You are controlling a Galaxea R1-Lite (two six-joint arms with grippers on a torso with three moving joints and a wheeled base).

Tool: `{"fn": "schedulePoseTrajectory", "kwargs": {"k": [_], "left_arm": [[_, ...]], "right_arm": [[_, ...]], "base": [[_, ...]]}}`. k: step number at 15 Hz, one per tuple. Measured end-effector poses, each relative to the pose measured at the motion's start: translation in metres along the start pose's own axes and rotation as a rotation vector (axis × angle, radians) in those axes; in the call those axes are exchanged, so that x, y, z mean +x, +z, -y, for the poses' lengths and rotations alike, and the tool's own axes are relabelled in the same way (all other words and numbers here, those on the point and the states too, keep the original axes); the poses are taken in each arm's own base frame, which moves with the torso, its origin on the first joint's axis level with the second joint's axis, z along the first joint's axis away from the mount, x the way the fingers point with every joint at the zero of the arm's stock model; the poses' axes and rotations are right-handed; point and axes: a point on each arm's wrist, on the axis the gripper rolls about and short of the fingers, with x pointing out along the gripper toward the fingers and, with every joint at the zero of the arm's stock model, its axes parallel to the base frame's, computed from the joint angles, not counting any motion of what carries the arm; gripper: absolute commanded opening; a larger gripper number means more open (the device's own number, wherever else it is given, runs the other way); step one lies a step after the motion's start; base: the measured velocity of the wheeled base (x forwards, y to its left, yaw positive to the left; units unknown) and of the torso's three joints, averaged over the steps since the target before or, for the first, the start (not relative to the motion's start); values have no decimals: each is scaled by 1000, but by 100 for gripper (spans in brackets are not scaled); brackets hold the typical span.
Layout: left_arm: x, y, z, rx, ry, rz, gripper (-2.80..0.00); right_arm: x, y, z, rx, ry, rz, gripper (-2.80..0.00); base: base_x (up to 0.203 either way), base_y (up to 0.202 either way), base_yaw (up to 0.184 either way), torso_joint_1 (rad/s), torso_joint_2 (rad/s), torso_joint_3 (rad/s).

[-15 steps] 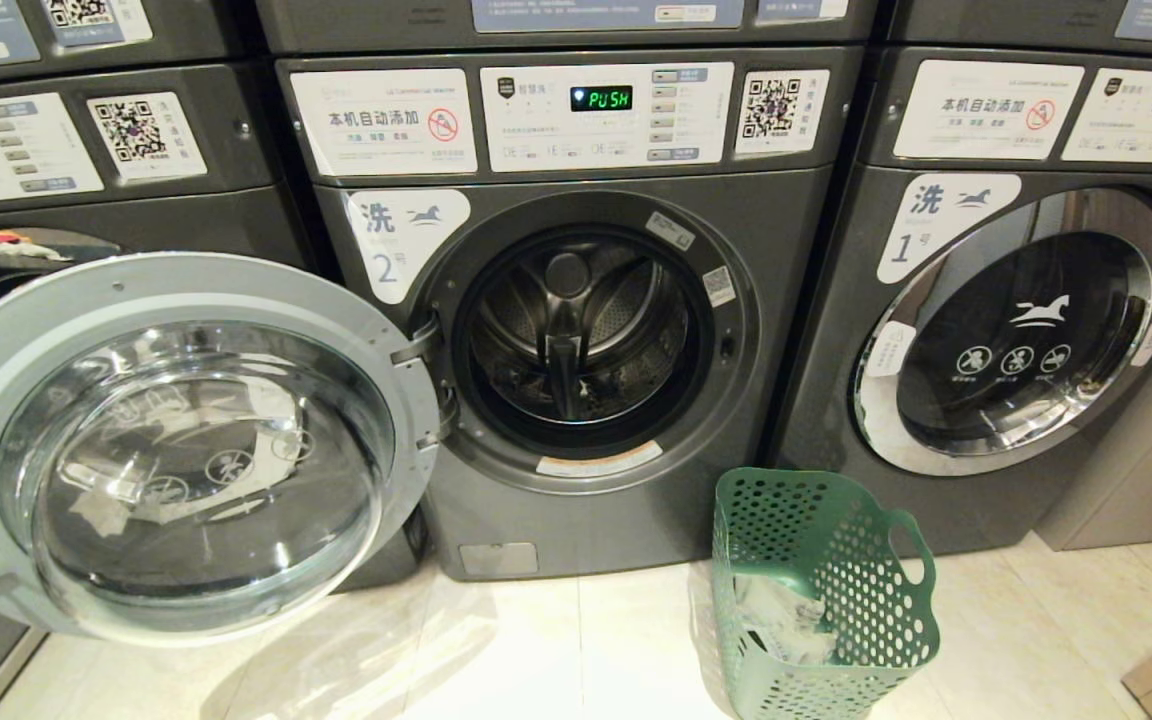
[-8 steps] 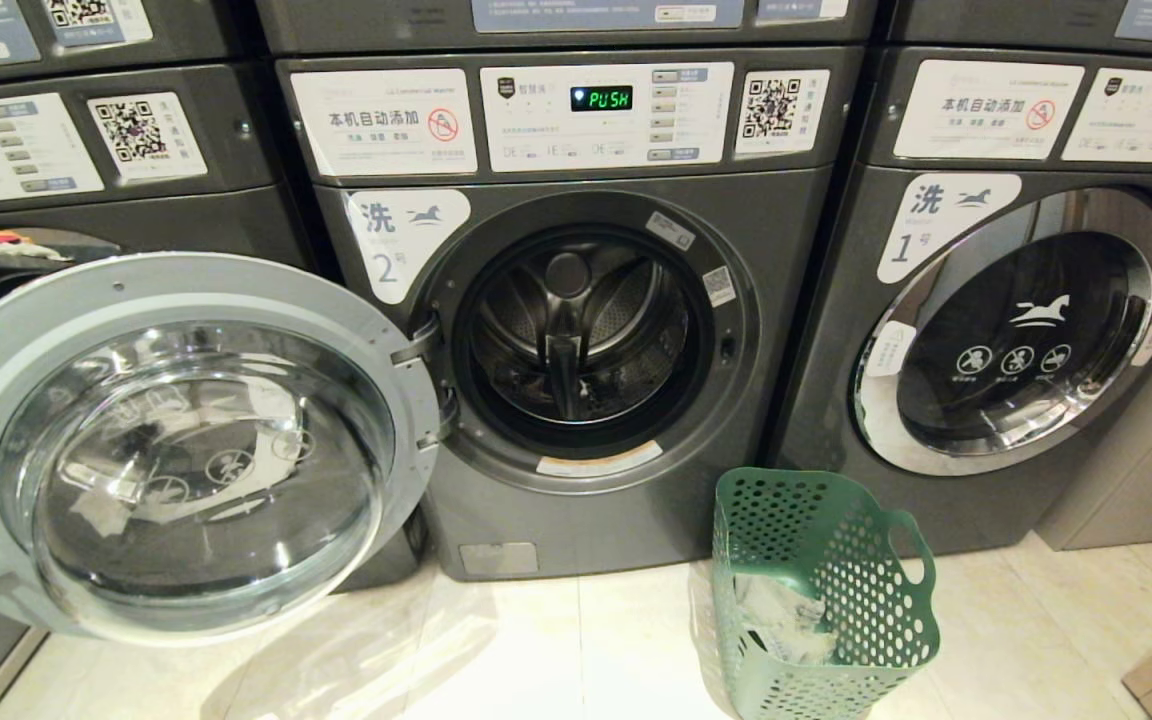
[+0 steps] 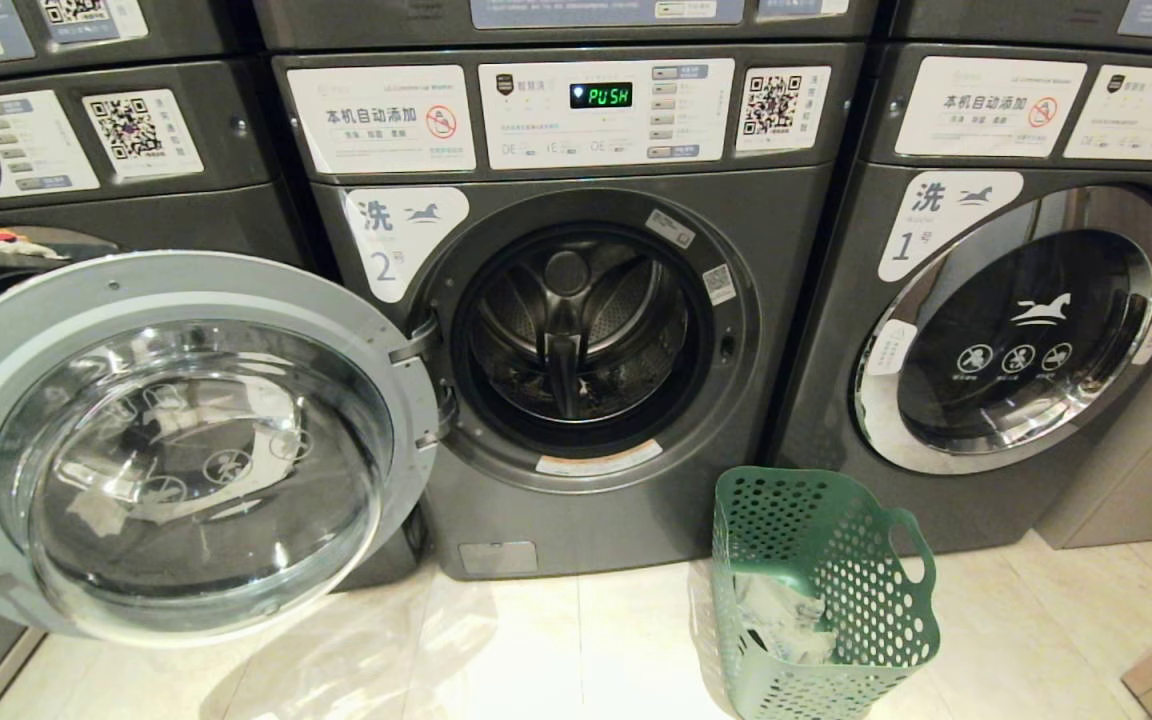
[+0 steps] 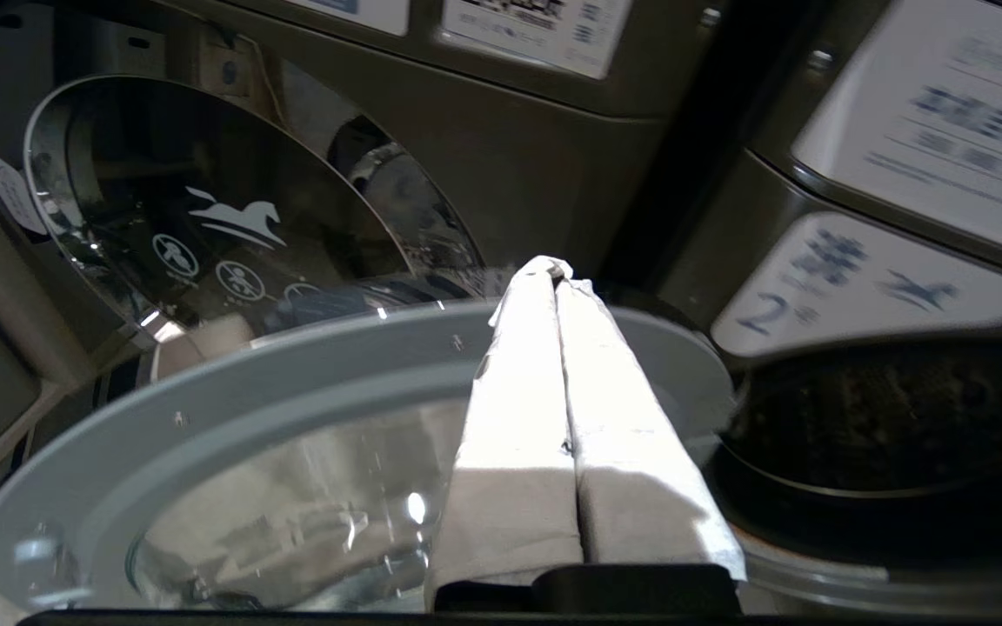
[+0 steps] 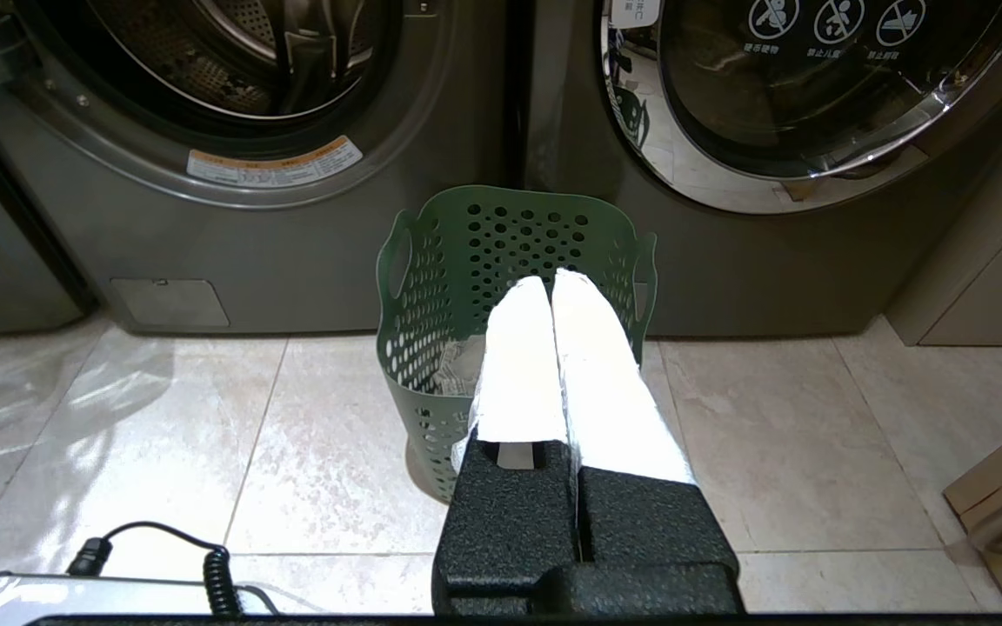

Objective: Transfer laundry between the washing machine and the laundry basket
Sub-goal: Close the washing machine door with the left hand

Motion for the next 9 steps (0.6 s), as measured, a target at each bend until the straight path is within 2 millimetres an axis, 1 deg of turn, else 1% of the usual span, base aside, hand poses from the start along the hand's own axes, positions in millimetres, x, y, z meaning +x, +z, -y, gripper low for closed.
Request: {"fn": "schedulePoseTrajectory", "kwargs": {"k": [1, 2, 3, 6, 9], "left_arm": [[21, 0, -10, -6, 38, -5, -280], [38, -2, -22, -11, 67, -15, -280], [50, -3, -35, -15, 78, -31, -280], [74, -16, -71, -40, 82, -146, -280], [92, -24, -90, -59, 52, -181, -280]], "right_arm": [[0, 0, 0, 1, 0, 0, -280], [0, 0, 0, 0, 0, 0, -280], [0, 0, 0, -2, 0, 0, -280], [0, 0, 0, -2, -1, -1, -280], [0, 0, 0, -7, 0, -1, -280]], "base": [[0, 0, 0, 0, 0, 0], [0, 0, 0, 0, 0, 0], [0, 0, 0, 0, 0, 0], [0, 0, 0, 0, 0, 0], [0, 0, 0, 0, 0, 0]]}}
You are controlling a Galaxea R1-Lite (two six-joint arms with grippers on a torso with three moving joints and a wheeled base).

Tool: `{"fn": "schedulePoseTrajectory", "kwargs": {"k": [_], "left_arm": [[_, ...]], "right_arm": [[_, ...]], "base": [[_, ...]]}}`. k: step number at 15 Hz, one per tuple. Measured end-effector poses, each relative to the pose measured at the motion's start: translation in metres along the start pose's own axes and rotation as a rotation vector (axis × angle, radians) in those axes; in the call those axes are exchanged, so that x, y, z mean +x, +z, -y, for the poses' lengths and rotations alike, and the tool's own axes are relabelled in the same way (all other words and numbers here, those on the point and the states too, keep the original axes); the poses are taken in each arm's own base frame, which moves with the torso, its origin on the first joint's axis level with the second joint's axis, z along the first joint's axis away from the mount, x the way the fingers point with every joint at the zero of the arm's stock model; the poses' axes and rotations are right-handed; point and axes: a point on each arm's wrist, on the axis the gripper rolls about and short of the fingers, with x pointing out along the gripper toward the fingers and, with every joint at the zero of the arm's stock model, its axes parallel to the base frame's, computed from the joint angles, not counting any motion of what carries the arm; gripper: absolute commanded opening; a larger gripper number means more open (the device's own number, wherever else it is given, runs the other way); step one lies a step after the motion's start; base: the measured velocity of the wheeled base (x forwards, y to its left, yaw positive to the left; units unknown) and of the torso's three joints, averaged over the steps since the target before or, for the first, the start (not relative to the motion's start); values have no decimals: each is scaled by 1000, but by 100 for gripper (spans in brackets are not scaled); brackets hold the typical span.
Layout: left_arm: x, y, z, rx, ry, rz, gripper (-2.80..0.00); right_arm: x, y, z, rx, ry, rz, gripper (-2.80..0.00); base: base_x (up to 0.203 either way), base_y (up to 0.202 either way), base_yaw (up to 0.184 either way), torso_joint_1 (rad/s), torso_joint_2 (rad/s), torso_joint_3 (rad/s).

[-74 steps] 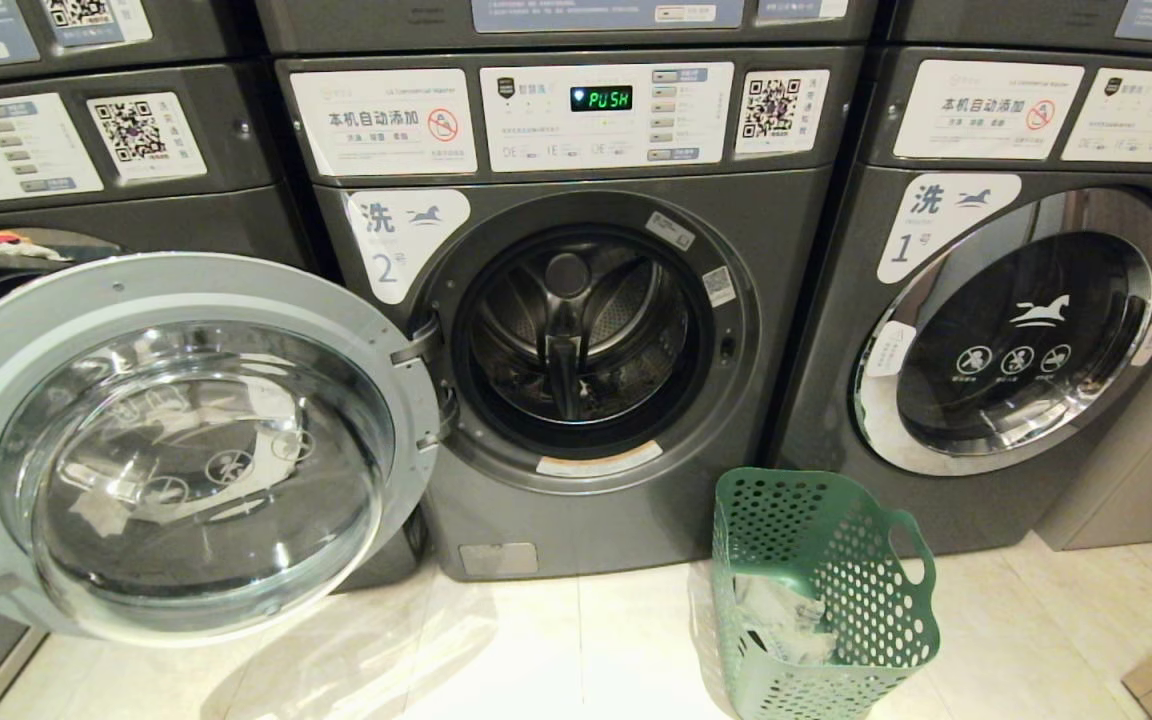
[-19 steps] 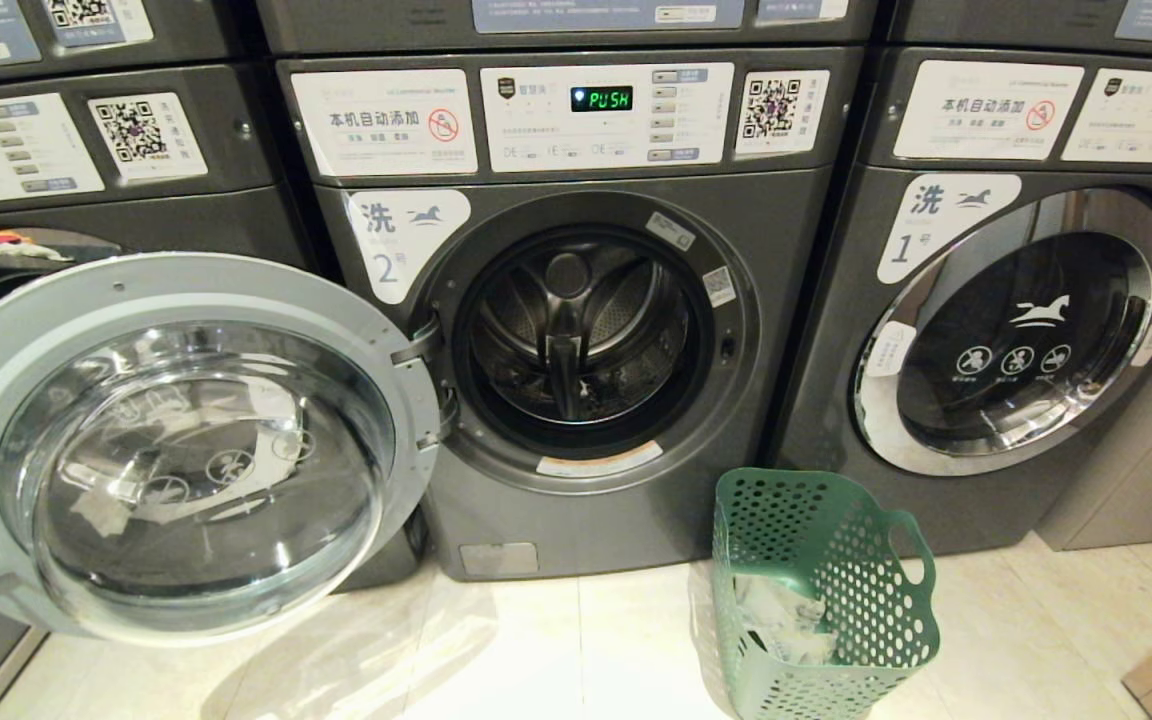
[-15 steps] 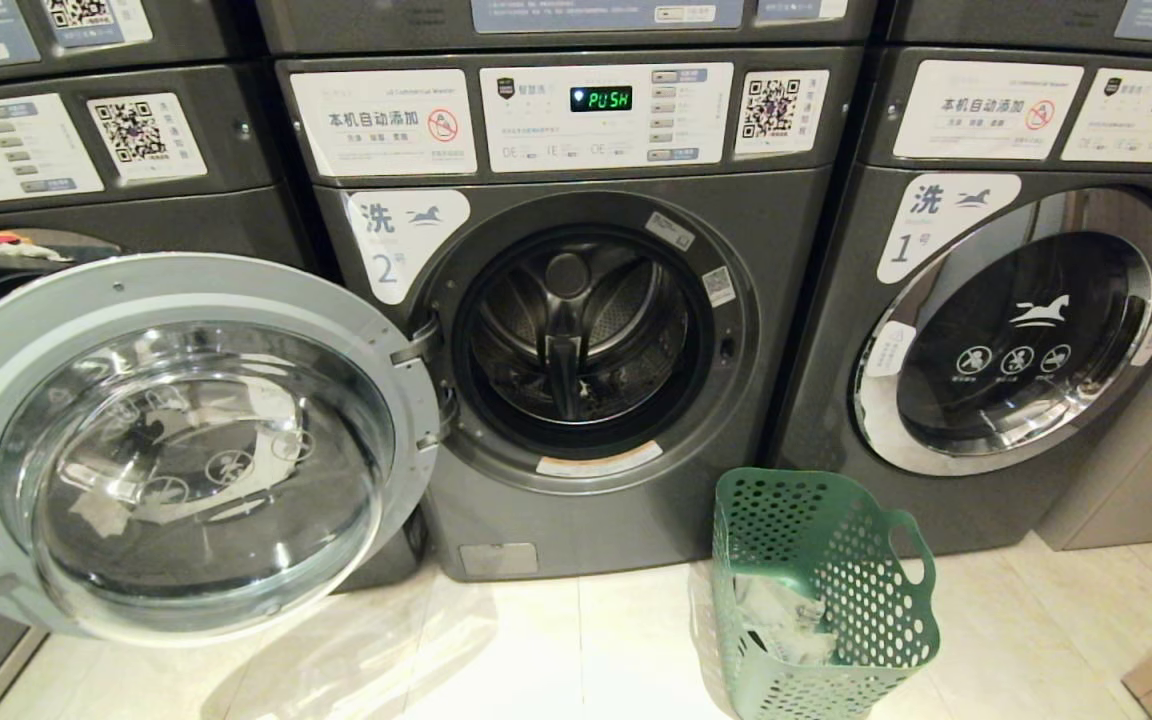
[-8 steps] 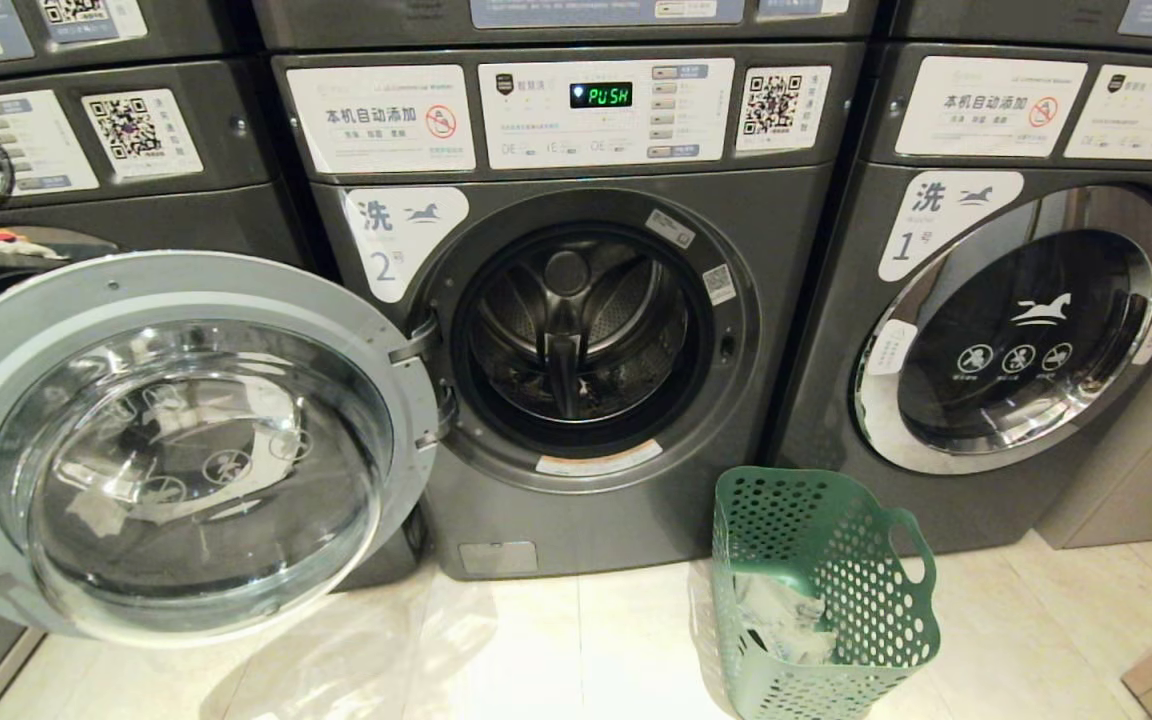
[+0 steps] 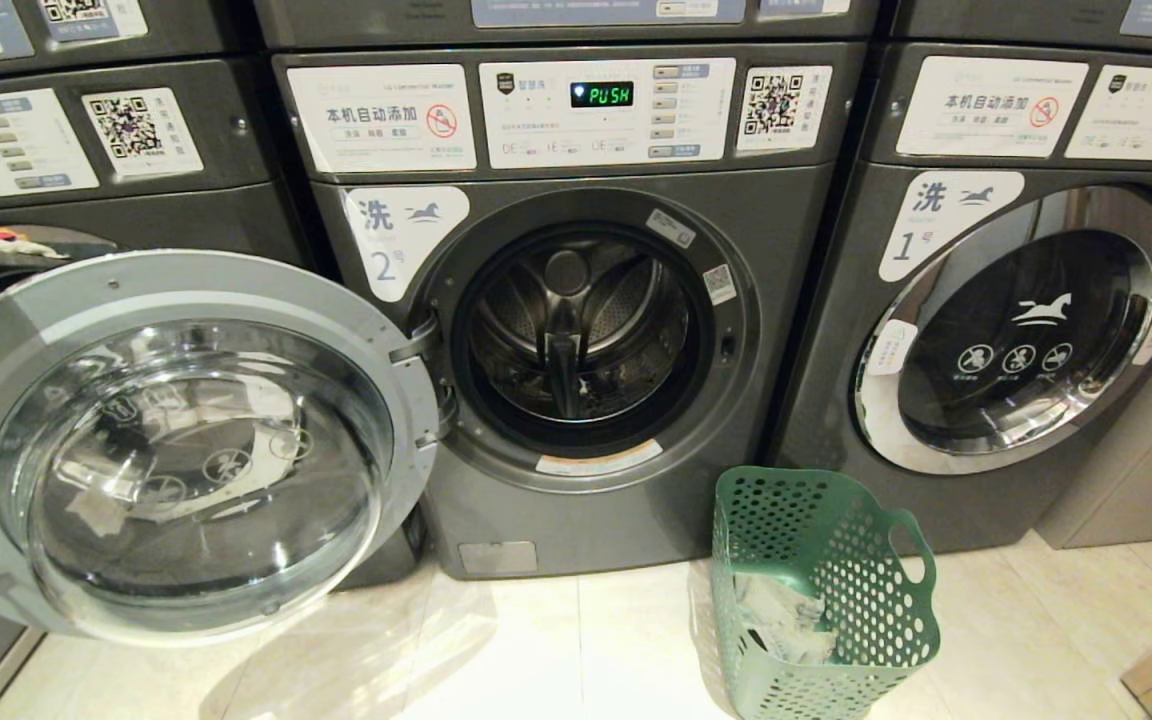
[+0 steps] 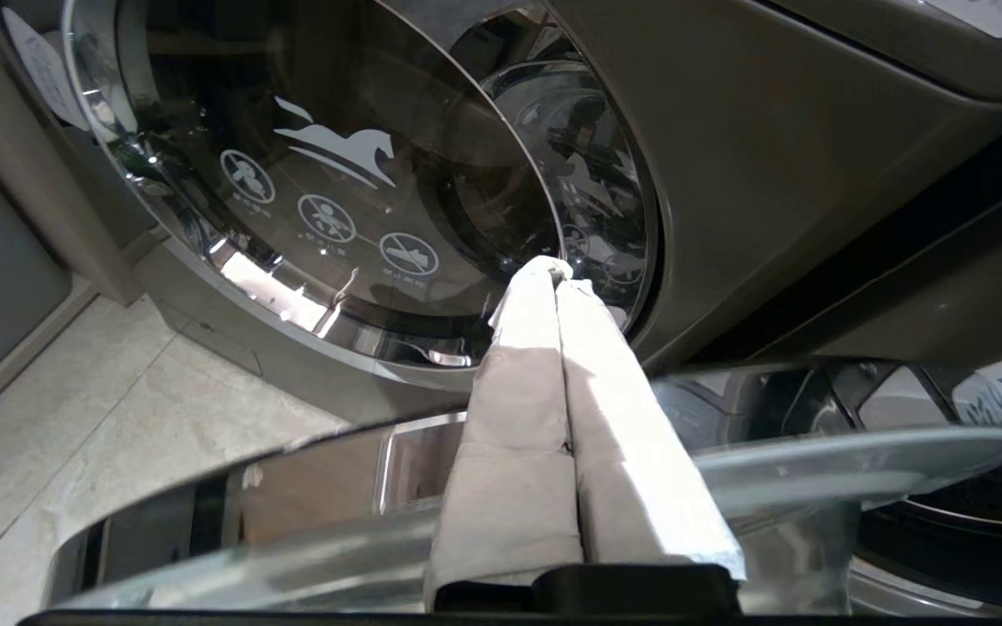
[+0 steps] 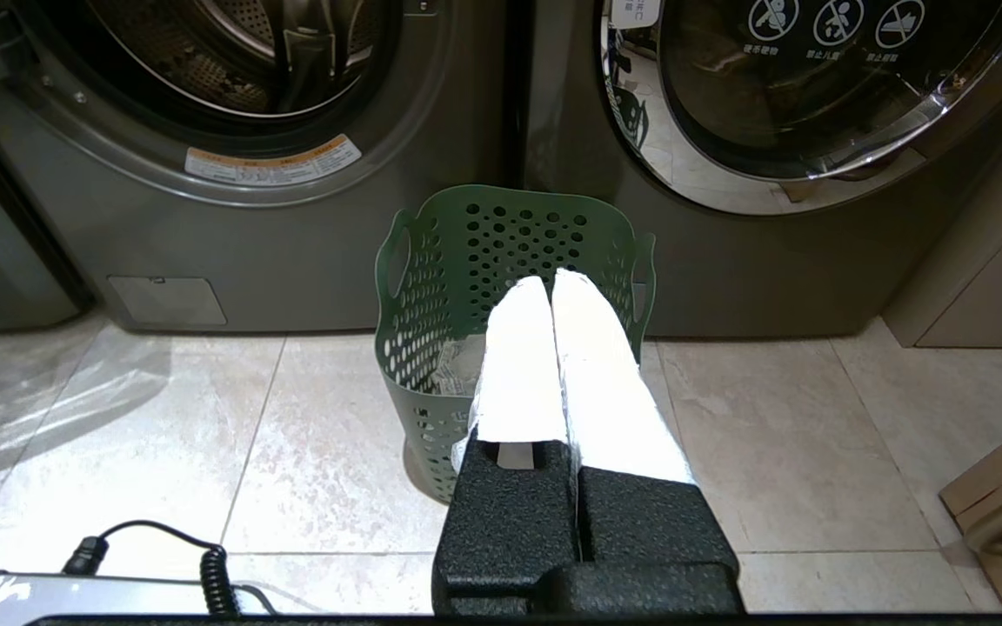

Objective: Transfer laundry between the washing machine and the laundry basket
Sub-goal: Close the washing machine door with the left hand

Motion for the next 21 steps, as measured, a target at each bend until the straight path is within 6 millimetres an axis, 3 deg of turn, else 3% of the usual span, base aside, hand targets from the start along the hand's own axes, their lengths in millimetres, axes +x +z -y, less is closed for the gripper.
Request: {"fn": "schedulePoseTrajectory", "kwargs": {"k": [5, 10, 16, 21], "left_arm": [[41, -9, -13, -10, -4, -16, -280], [48, -28, -16, -36, 18, -165, -280], [16, -33, -1, -55, 8, -336, -280], [-45, -36, 30, -84, -95, -561, -280]], "right_arm": [[0, 0, 0, 5, 0, 0, -280], [0, 0, 0, 2, 0, 0, -280], [0, 0, 0, 0, -1, -1, -280], [0, 0, 0, 6, -1, 0, -280]], "base": [[0, 0, 0, 0, 0, 0], [0, 0, 0, 0, 0, 0], [0, 0, 0, 0, 0, 0], [0, 0, 0, 0, 0, 0]]}}
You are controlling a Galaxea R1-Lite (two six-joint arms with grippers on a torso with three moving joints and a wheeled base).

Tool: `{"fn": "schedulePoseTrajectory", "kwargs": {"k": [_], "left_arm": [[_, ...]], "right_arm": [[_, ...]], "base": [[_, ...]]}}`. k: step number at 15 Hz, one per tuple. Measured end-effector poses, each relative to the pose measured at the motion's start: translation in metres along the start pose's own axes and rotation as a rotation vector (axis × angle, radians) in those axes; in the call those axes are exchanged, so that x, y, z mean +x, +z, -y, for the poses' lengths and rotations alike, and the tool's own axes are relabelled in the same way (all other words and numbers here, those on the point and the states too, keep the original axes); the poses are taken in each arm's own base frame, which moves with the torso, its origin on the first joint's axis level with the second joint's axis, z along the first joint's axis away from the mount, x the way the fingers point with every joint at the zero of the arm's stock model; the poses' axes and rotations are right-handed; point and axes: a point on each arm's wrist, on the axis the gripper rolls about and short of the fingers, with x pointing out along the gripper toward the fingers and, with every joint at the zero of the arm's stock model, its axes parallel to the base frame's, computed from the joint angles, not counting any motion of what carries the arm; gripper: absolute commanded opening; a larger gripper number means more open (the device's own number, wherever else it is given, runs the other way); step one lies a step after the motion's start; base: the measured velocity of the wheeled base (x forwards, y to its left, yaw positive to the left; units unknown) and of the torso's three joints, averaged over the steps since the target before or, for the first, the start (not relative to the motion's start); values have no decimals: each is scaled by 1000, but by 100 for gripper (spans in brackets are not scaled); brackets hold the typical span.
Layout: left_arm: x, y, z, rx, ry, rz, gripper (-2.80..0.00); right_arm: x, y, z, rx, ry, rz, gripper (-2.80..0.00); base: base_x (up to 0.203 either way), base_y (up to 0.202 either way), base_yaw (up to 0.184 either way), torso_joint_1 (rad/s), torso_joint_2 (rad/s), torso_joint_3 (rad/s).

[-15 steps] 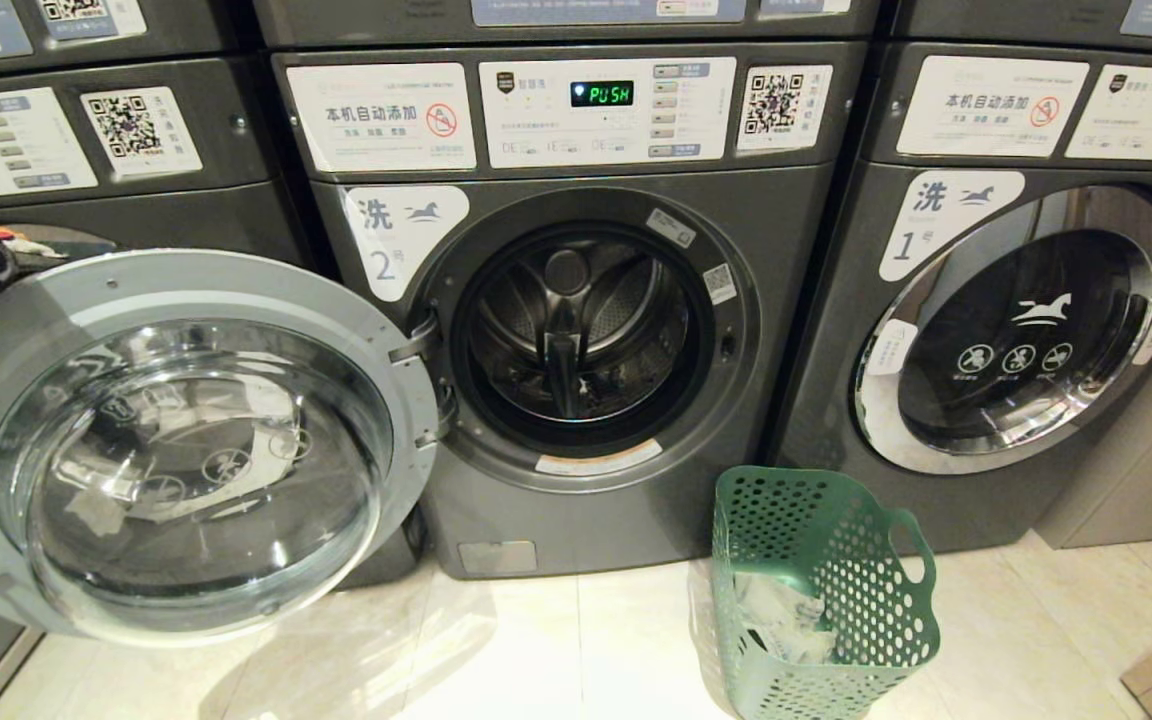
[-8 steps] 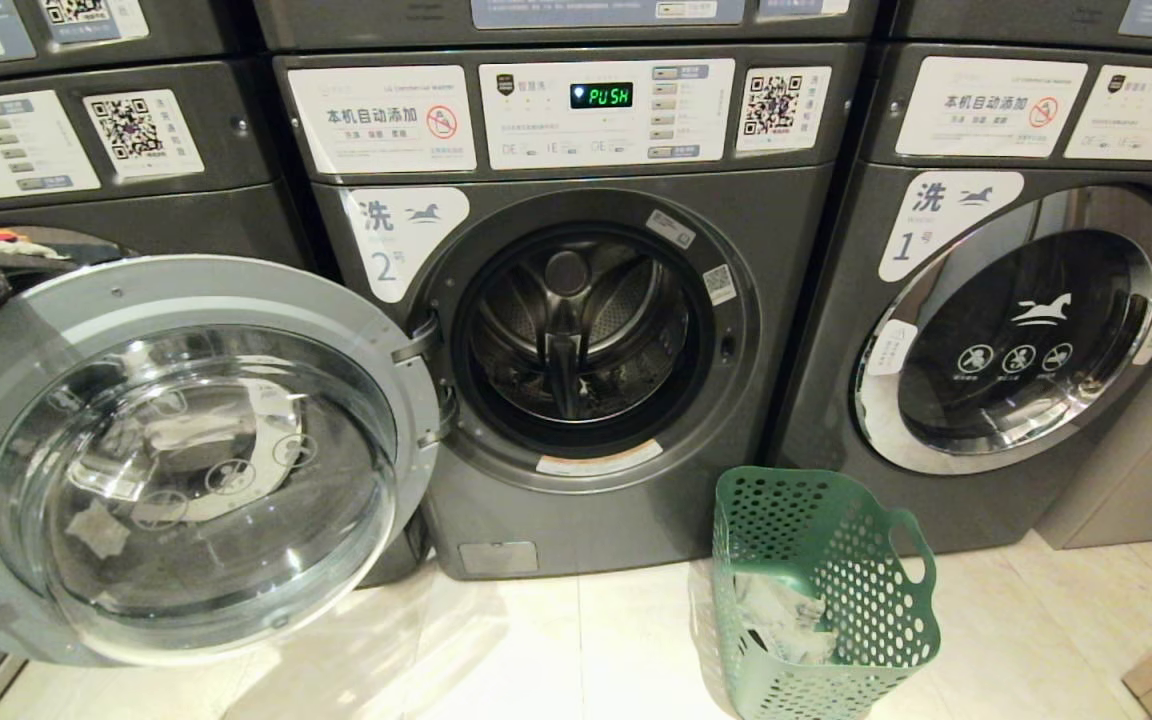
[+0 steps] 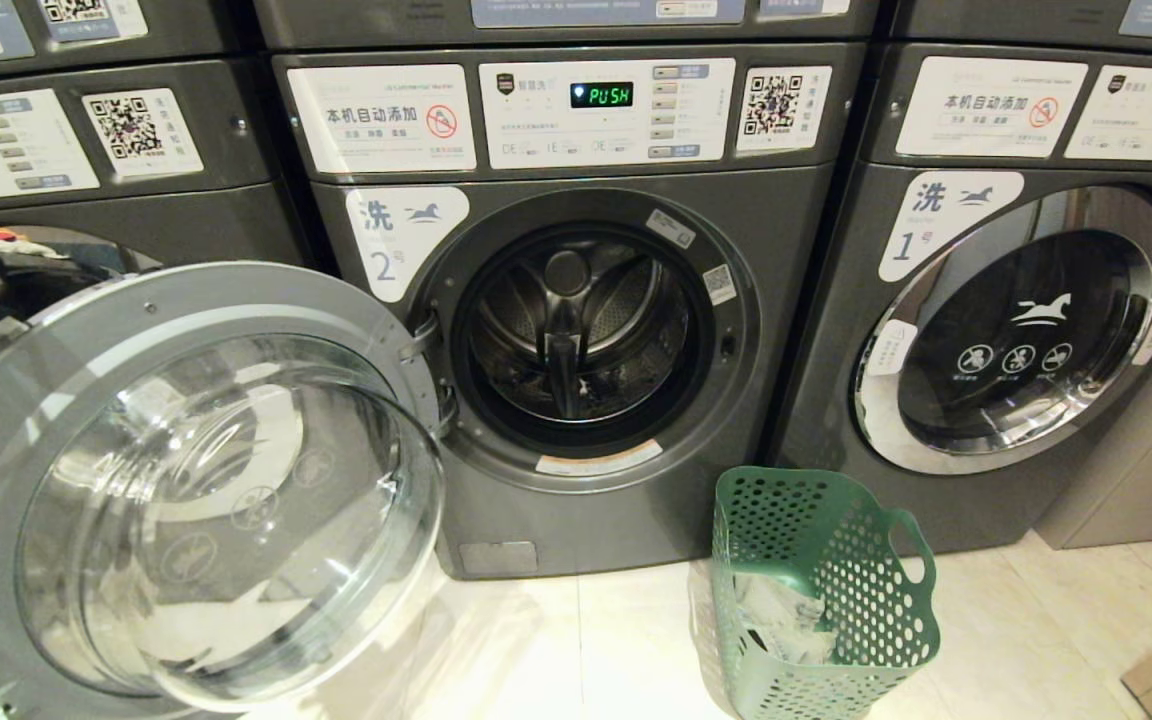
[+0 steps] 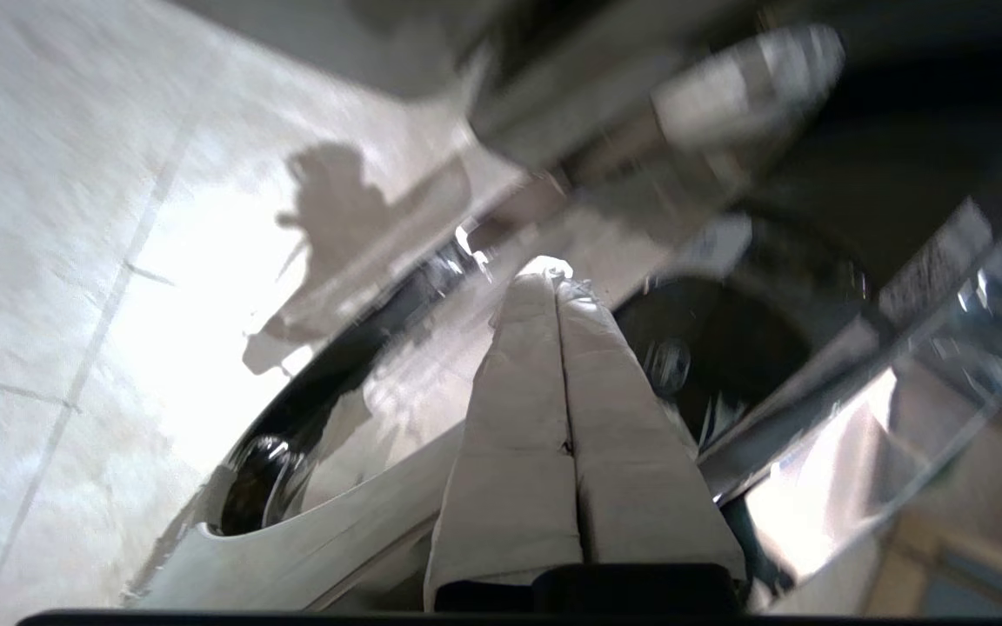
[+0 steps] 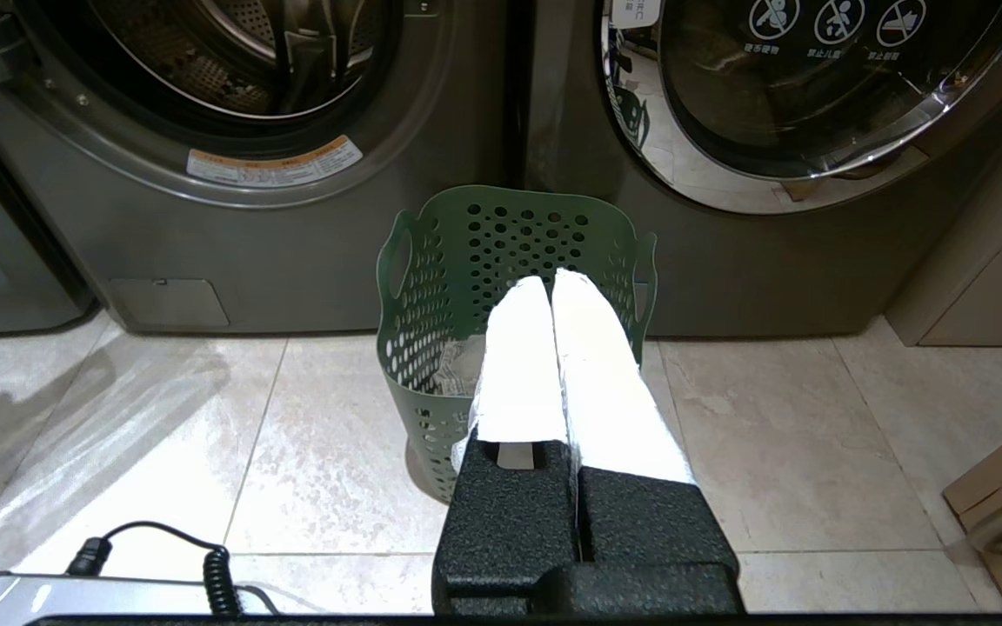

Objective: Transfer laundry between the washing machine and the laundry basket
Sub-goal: Close the washing machine door with the left hand

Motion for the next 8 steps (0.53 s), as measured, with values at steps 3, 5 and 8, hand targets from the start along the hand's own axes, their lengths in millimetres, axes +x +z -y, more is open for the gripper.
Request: {"fn": "schedulePoseTrajectory", "kwargs": {"k": [3, 5, 8], "left_arm": [[-31, -22, 23, 19, -65, -91, -280], [-49, -38, 41, 53, -112, -142, -280], [-65, -62, 69, 113, -187, -222, -280]], "right_arm": [[0, 0, 0, 1, 0, 0, -280], [0, 0, 0, 1, 0, 1, -280], [0, 0, 0, 3, 0, 1, -280]], "base": [[0, 0, 0, 0, 0, 0], [0, 0, 0, 0, 0, 0], [0, 0, 0, 0, 0, 0]]}}
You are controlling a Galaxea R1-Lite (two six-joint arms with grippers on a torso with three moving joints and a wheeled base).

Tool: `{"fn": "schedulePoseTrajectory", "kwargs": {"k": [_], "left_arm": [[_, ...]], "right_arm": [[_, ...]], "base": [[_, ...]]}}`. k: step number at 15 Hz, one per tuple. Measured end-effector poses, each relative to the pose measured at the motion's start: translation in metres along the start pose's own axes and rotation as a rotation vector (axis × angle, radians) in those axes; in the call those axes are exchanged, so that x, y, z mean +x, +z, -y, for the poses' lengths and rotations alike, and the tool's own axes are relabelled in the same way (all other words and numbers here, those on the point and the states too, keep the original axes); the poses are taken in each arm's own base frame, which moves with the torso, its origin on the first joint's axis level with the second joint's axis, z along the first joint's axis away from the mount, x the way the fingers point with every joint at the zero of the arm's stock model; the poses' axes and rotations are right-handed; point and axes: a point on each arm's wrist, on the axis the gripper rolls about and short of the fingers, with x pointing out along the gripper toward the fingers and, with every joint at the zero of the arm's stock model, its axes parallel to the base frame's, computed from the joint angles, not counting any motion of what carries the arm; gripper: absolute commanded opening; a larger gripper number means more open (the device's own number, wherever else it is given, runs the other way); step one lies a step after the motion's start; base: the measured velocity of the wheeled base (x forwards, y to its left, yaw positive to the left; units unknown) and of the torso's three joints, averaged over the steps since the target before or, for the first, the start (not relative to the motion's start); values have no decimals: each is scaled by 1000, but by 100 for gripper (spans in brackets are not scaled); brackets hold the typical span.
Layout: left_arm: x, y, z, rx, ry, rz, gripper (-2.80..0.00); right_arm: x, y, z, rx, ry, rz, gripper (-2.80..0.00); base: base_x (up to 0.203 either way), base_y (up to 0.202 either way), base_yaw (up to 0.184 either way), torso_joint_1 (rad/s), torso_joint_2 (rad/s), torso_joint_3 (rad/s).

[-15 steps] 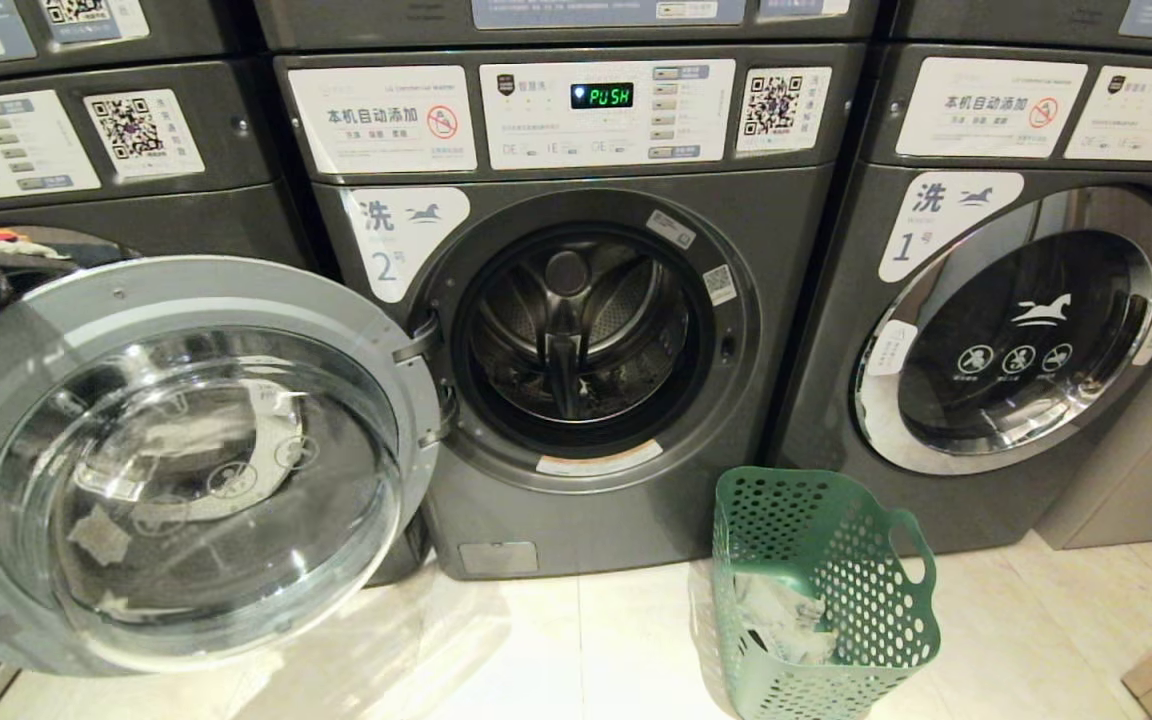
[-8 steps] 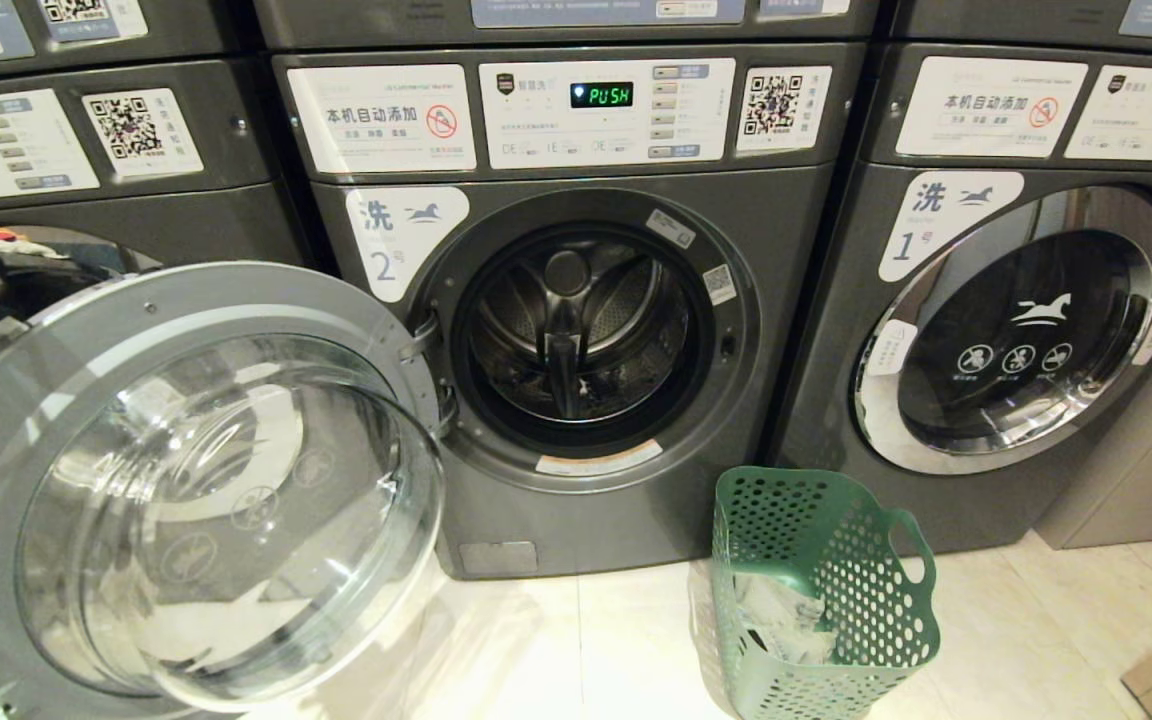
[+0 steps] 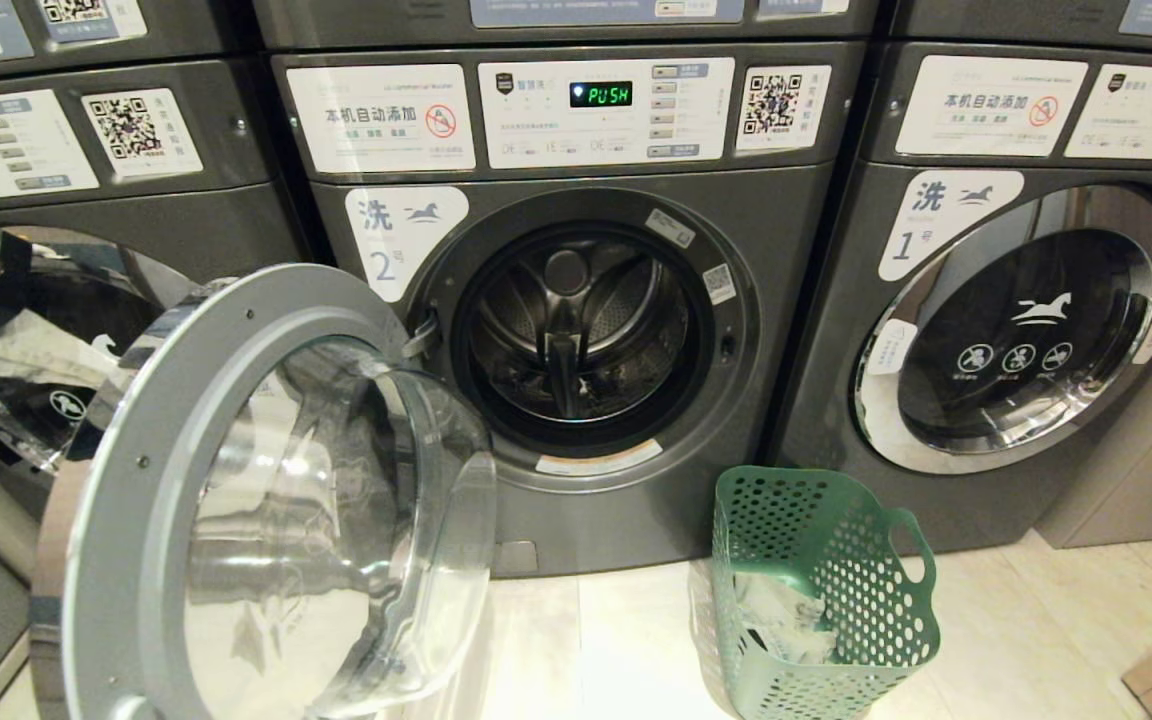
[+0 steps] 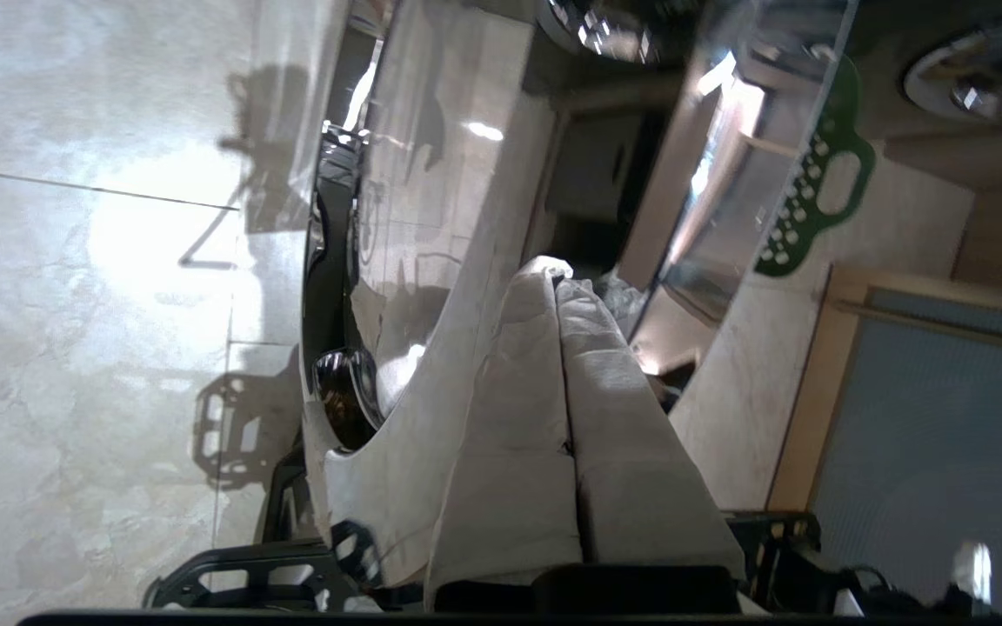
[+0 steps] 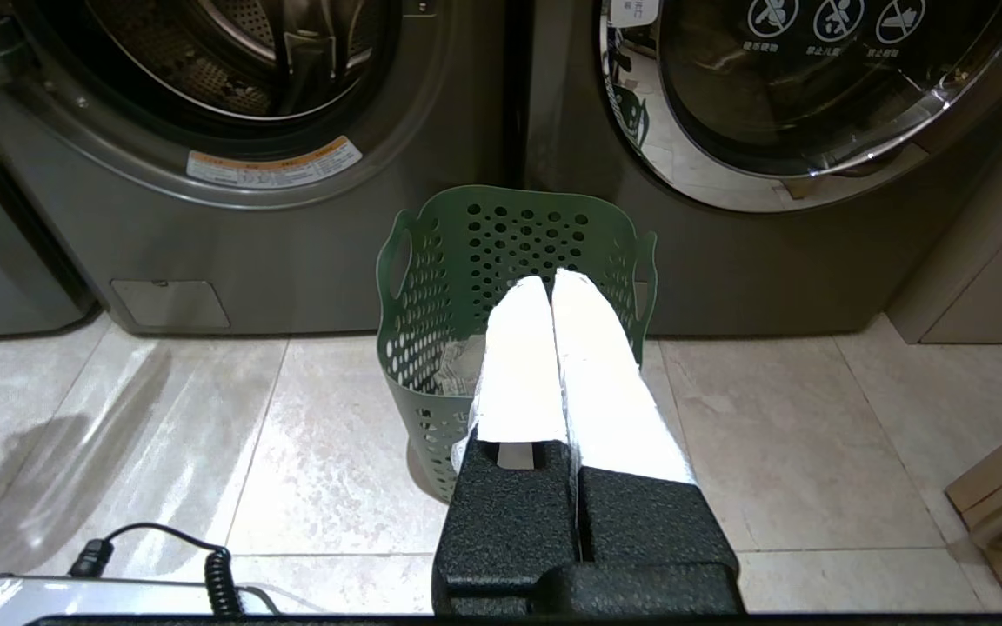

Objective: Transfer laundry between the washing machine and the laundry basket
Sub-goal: Close the washing machine door with the left hand

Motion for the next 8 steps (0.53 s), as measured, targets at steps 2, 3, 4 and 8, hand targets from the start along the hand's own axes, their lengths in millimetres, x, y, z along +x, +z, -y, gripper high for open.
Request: {"fn": "schedulePoseTrajectory", "kwargs": {"k": [2, 3, 4, 8], "left_arm": [[1, -10, 20, 30, -50, -31, -280], [3, -14, 31, 43, -79, -50, -280], [5, -18, 42, 56, -107, -68, -280], [18, -29, 80, 136, -214, -117, -280]], "right_arm": [[0, 0, 0, 4, -1, 0, -280], [0, 0, 0, 4, 0, 0, -280], [0, 0, 0, 4, -1, 0, -280], [0, 0, 0, 5, -2, -1, -280]], "base": [[0, 0, 0, 0, 0, 0], [0, 0, 0, 0, 0, 0], [0, 0, 0, 0, 0, 0], [0, 0, 0, 0, 0, 0]]}}
